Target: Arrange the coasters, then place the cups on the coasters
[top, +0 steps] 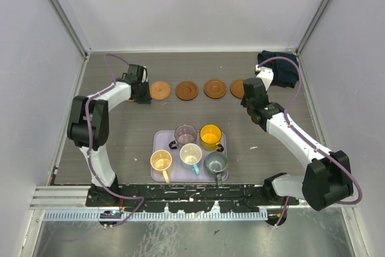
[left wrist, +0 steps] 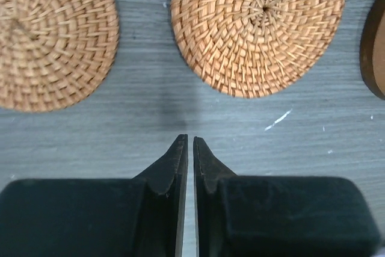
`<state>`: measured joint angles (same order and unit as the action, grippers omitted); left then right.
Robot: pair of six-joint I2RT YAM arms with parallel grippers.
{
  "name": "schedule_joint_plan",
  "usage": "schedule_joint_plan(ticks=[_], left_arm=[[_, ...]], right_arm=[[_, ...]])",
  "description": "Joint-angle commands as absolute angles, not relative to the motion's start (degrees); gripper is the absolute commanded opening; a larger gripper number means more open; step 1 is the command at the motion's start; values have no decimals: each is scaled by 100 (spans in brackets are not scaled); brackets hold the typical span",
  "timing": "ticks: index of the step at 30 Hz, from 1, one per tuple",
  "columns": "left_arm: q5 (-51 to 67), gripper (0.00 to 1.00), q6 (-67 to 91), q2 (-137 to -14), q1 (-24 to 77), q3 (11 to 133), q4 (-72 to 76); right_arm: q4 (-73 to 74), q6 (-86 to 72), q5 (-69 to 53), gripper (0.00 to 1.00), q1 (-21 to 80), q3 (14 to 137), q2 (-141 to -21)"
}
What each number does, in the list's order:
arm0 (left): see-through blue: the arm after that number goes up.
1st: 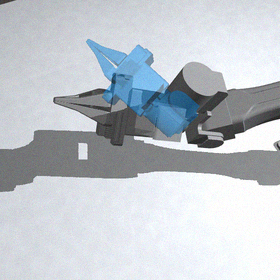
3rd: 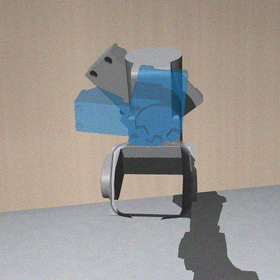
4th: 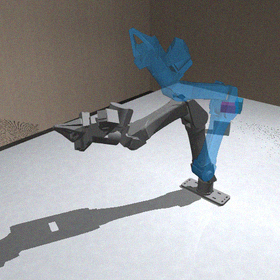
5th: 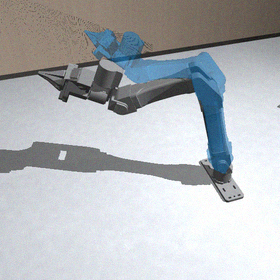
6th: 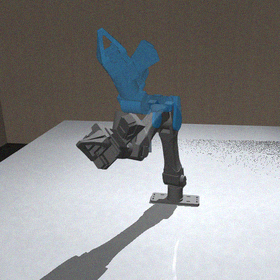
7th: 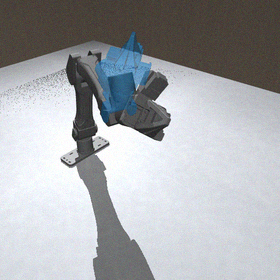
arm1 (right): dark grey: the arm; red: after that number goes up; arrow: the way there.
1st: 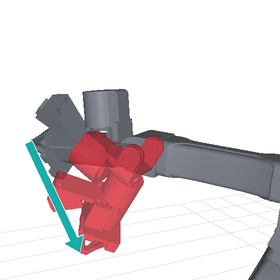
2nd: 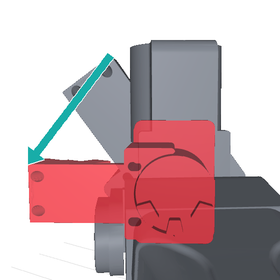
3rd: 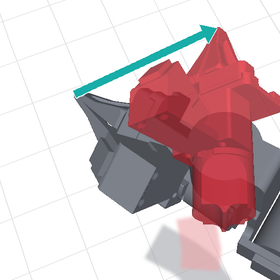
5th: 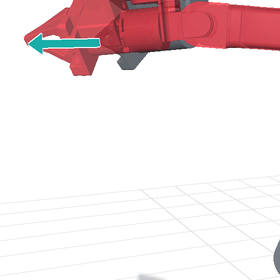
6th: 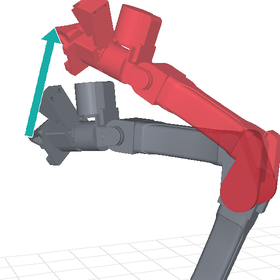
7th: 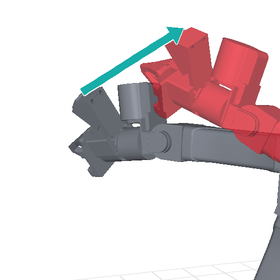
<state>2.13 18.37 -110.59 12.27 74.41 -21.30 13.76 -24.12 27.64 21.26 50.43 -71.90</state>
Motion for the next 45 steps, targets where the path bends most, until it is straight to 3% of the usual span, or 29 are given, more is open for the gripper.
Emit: schedule_joint_plan(ticks=[1, 7, 9, 13, 16, 20, 28, 37, 42, 45], left_arm=[[48, 11, 1731, -10254, 1237, 7350, -2230], [-59, 19, 1740, -9577, 1239, 7007, -2239], [-148, 21, 1761, -9280, 1233, 6818, -2211], [-330, 25, 1872, -8611, 1239, 6392, -2189], [-355, 37, 1996, -8126, 1231, 6072, -2171], [-331, 53, 2136, -7504, 1235, 5615, -2169], [-382, 98, 2253, -6280, 1235, 5075, -2325], [-386, 98, 2399, -5460, 1237, 4659, -2685], [-95, 98, 2439, -4915, 1257, 4456, -2903], [-161, 98, 2317, -4459, 1447, 4255, -3047]], right_arm=[[1191, -2414, 2969, 3, 2125, 5031, -6997], [1262, -2434, 3428, 3, 2125, 5063, -6923], [1281, -2435, 3654, 9, 2107, 5055, -6861], [1280, -2527, 3948, 43, 2049, 4955, -6716], [1283, -2676, 4035, 67, 2000, 4808, -6597], [1290, -2776, 4072, 83, 1957, 4672, -6421], [1545, -2964, 4344, 89, 1950, 4560, -6025], [1963, -3183, 4741, 89, 1951, 4263, -5293], [2336, -3080, 4360, 89, 1952, 4270, -5023], [2465, -2795, 3566, 80, 1964, 4306, -4974]])
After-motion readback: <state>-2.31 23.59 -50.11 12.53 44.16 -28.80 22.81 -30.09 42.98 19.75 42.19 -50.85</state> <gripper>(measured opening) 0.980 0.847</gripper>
